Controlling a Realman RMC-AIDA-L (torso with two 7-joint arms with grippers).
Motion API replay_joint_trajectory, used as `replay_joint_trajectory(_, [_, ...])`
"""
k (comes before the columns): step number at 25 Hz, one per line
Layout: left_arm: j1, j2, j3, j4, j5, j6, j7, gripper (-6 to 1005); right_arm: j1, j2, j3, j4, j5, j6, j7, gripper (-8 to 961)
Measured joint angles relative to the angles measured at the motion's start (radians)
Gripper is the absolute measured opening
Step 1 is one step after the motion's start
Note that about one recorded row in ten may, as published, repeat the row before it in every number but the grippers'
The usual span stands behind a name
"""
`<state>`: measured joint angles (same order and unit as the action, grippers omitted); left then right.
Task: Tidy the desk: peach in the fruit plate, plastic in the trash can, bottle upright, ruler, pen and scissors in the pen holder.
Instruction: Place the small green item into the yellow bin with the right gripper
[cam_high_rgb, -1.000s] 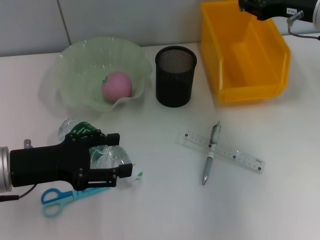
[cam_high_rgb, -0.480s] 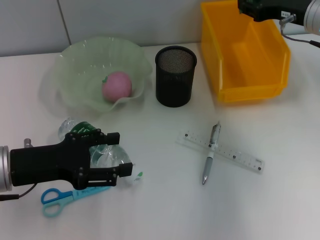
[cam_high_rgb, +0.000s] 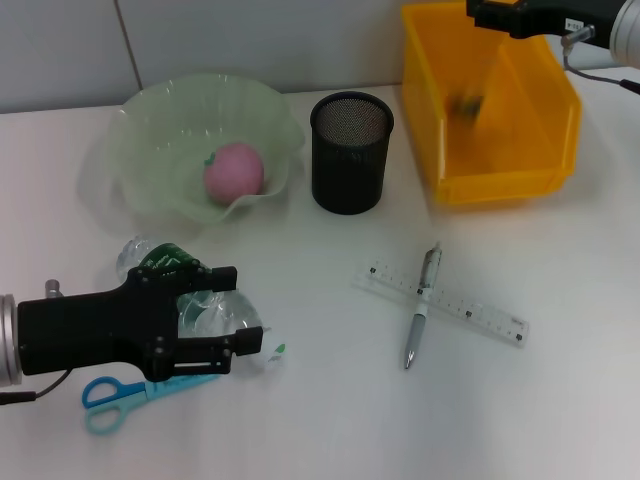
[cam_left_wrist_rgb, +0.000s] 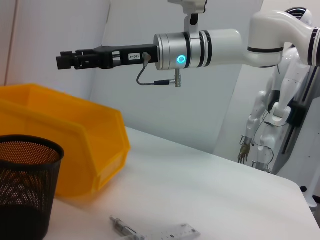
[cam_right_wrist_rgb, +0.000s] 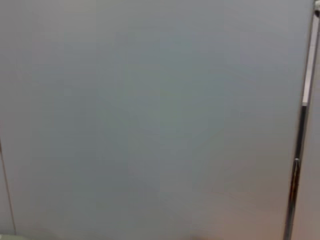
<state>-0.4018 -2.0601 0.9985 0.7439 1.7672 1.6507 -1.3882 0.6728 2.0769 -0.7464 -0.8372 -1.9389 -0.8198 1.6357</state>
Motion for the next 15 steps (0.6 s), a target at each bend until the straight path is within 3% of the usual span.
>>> replay_joint_trajectory(6, [0.002,0.0,0.0,0.0,0.0,0.004,0.0,842,-0.009,0.0,0.0,-0.006,0.017,0.002,0.002,766])
replay_joint_trajectory(15, [0.005,0.0,0.0,0.0,0.0,0.014,0.0,842,-0.02,0.001,0.001,-0.012,0.058,-0.007,0.002,767])
